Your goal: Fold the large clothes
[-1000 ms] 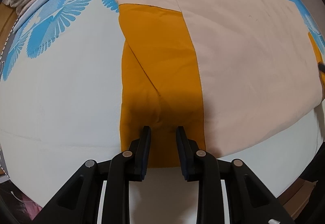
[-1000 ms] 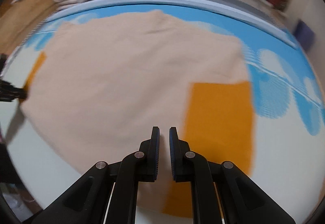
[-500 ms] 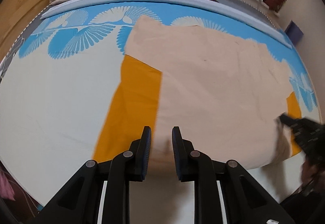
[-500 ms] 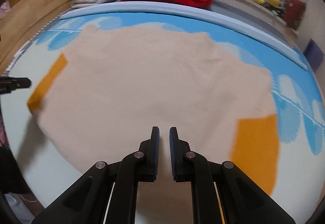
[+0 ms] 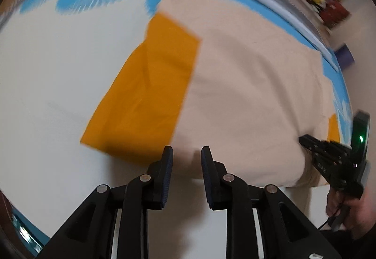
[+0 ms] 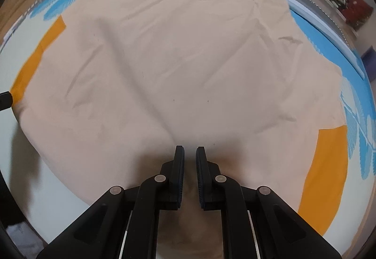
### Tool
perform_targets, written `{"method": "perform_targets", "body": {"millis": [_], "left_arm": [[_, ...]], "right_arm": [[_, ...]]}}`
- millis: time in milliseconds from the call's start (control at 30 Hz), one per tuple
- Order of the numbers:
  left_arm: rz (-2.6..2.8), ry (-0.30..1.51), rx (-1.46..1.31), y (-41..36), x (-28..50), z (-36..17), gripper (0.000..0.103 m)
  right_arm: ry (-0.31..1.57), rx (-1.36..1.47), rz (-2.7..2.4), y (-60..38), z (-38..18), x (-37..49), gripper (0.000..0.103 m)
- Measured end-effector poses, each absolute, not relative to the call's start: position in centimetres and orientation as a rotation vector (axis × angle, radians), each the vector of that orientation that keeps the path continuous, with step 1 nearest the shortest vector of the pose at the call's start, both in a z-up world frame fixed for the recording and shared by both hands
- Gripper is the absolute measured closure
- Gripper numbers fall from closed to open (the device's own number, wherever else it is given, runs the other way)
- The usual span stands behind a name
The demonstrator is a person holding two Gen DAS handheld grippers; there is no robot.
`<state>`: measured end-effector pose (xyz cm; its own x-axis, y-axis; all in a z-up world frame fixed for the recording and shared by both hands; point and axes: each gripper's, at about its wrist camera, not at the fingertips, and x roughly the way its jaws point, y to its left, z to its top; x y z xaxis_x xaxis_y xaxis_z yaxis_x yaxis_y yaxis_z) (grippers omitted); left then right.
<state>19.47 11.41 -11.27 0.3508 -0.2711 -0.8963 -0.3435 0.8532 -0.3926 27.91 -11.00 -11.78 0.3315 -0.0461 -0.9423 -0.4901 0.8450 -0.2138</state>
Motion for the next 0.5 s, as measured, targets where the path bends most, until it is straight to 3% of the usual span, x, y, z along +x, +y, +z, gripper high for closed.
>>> {"method": "perform_targets", "body": {"millis": [100,500], "left_arm": [[0.056,1.254,-0.677,12.9,19.2,-12.8,0.069],[0.219,1.245,-1.098,18.2,17.5,-16.7,0.063]], "right_arm": [[1.215,-0.523,0.317,-11.2,-11.7,28.0,0.092],[1.214,-0.525,0.370,-13.1,-11.2,28.8,0.092]]}}
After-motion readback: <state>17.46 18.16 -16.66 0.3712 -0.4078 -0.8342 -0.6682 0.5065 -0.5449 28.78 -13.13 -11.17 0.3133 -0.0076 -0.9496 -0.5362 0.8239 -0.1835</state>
